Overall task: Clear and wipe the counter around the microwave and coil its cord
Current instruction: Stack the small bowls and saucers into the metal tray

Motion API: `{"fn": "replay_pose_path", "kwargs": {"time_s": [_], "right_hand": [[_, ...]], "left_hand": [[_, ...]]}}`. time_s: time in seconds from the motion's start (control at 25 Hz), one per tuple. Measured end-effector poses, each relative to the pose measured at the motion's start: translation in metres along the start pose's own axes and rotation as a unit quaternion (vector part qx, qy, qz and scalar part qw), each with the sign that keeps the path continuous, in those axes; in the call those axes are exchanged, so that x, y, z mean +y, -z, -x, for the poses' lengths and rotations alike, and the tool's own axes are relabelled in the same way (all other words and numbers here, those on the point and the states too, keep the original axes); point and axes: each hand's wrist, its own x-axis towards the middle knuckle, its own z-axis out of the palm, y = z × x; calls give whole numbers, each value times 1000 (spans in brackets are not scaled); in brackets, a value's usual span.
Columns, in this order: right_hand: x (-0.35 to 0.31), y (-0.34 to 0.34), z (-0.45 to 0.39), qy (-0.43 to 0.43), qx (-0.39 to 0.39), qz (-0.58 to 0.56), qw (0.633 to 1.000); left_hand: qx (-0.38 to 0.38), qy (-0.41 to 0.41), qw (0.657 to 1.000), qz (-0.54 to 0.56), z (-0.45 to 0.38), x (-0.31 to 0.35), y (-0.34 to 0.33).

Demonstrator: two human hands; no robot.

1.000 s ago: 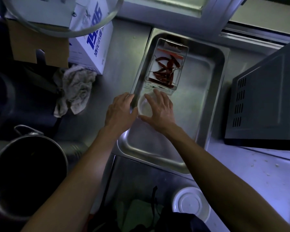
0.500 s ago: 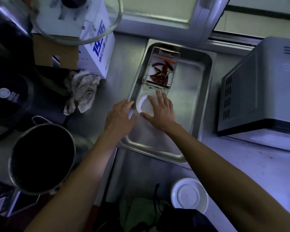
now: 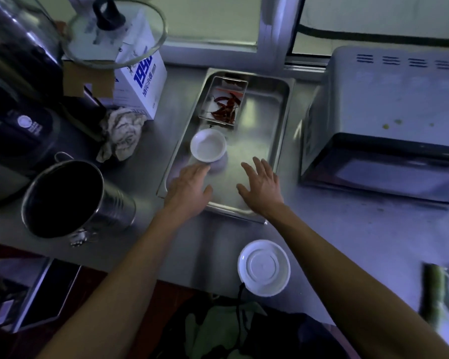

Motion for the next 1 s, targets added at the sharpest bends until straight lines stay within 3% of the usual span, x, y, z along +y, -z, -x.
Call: {"fn": "replay_pose_path", "kwargs": {"time_s": [0.24,0.52,0.84,1.0], "right_hand": [[37,18,63,-18,22,-32,999],[61,11,150,-114,16,-19,993],[40,-19,243,-203,4,-25,979],[22,-37,277,-243,-6,-27,970]], "left_hand": [[-45,-22,998,-24,35,56,-26],[-67,-146,987,-10,56,90,-57],[-83,-270,958,44,117,78,-103],[-144,-288,946,-17,134,67,-122]]}}
